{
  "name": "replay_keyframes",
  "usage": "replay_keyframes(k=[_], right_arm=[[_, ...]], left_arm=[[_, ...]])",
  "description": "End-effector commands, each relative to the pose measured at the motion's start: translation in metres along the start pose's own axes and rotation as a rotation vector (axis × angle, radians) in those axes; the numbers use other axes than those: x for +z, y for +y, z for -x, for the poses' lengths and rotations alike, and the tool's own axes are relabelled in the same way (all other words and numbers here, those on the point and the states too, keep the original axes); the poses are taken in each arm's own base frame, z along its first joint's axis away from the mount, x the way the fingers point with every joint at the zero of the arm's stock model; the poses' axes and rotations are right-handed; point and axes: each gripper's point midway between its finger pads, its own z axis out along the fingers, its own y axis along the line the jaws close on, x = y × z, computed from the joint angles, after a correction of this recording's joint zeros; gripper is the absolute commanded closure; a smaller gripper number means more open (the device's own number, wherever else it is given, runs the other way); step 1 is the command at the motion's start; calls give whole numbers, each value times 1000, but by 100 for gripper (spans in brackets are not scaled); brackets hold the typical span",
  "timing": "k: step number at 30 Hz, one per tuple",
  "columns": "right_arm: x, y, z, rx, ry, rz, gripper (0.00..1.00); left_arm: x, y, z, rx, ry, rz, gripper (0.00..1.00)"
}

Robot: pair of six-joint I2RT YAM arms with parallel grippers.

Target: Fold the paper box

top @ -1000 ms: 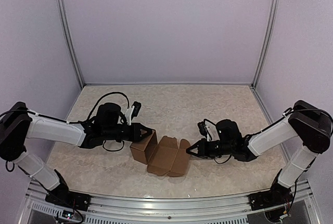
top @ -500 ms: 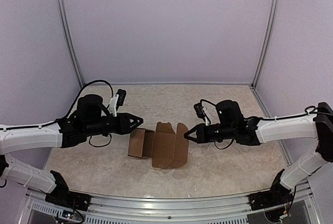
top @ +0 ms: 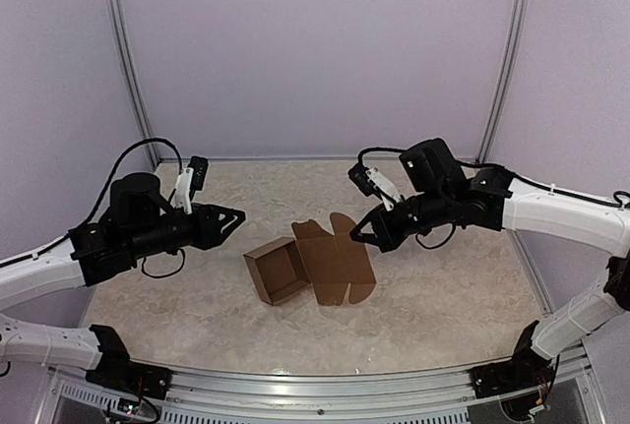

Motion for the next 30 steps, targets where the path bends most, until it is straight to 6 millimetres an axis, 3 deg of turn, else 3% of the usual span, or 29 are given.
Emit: replay_keyframes(k=[1,10,17,26,30], right_arm=[[-29,10,4,-214,107,-87,100],[-62,30,8,-568,260,-161,100],[-75,16,3,-757,423,-279,100],[-51,-9,-14,-957,669,-380,100],[-33,-9,-10,-1014,714,-391,100]], left_arm=[[-4,10,-11,5,21,30,61],[-5,8,-17,-1,18,5,62],[-4,1,-17,3,26,-25,62],[0,-2,-25,3,40,-35,62],[4,-2,-29,6,55,-30,62]])
